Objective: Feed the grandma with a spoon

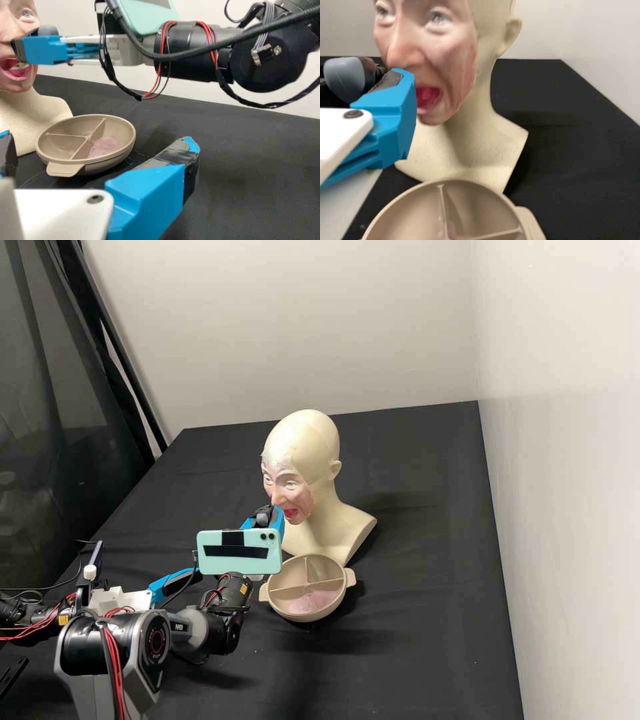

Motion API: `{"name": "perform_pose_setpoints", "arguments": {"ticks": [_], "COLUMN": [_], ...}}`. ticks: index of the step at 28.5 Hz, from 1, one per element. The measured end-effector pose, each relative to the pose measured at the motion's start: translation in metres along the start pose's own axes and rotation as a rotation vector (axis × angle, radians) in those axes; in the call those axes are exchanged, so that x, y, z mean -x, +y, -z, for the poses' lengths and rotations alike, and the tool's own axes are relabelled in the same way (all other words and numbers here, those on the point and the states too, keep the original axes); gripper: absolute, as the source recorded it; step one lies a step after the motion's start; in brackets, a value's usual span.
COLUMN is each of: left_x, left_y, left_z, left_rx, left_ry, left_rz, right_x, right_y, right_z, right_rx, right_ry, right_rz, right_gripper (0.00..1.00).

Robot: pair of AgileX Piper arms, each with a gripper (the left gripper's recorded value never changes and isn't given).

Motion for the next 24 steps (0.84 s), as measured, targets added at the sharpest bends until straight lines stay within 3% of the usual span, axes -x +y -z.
{"name": "perform_pose_setpoints", "arguments": {"ticks": [7, 14, 19, 20, 24], "left_x": [0.0, 0.0004, 0.0039, 0.0057, 0.0117], "left_y": [-0.001, -0.003, -0.005, -0.005, 0.001], "left_z": [-0.003, -0.008, -0.009, -0.009, -0.008], "left_rx": [0.013, -0.051, -0.054, -0.048, 0.044], "left_ry": [0.014, 0.051, 0.053, 0.049, 0.026], "left_rz": [-0.004, -0.011, -0.032, -0.052, -0.159], "right_x": [0.012, 0.026, 0.03, 0.03, 0.03], "right_y": [-0.01, -0.009, -0.009, -0.009, -0.01], "right_z": [-0.008, -0.012, -0.014, -0.014, -0.014], "right_rx": [0.004, 0.016, 0.02, 0.02, 0.02], "right_ry": [-0.032, 0.02, 0.023, 0.023, 0.022], "right_rz": [0.023, -0.049, -0.055, -0.055, -0.055], "right_gripper": [0.0, 0.0, 0.0, 0.0, 0.0]}}
